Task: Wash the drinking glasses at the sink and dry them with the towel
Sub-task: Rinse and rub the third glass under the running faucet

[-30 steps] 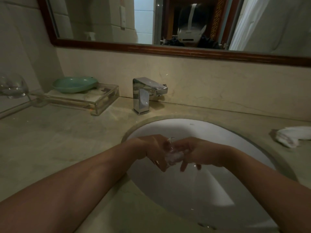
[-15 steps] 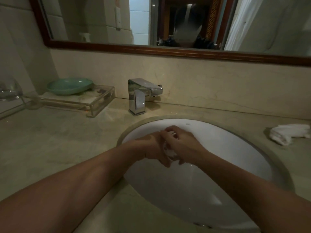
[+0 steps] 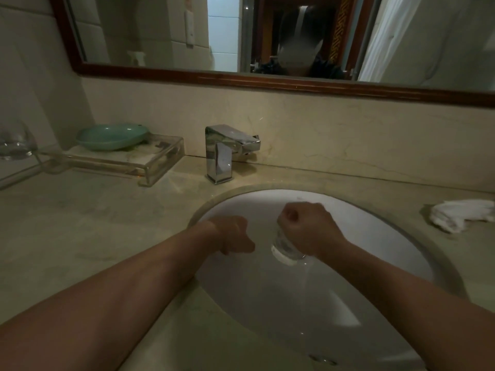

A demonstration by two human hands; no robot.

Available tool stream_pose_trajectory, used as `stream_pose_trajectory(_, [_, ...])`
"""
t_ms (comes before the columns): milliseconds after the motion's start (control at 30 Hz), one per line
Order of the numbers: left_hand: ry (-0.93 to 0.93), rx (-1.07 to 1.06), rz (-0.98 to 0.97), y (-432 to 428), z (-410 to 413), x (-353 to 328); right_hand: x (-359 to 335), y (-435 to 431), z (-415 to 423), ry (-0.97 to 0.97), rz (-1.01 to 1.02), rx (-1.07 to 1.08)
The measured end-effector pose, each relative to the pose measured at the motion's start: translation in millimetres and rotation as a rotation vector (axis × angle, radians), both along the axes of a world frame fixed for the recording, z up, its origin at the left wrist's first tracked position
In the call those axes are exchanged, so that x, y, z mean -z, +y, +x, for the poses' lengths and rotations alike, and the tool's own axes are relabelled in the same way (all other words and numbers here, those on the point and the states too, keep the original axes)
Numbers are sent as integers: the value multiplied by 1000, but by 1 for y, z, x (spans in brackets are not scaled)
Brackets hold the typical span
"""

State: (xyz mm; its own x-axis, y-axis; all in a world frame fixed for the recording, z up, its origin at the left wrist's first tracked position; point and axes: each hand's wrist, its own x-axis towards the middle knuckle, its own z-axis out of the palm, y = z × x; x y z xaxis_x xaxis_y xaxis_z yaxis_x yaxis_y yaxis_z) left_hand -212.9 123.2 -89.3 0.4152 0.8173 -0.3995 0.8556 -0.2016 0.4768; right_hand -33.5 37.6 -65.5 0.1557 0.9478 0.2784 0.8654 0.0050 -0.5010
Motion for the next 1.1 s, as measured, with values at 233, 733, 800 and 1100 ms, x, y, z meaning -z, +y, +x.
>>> stream_pose_trajectory(233, [5,-23,-25,-2,1,1,0,-3,-6,-8,-29,-22])
stream_pose_trajectory(733, [52,37,-34,-9,4,-4,7,4,-12,-87,-174,-8])
stream_pose_trajectory(800, [49,46,-32,-10,3,-4,6,4,-13,-89,-216,-21])
stream_pose_trajectory(1100, [48,70,-68,-12,4,-10,6,5,-9,10,-144,-4])
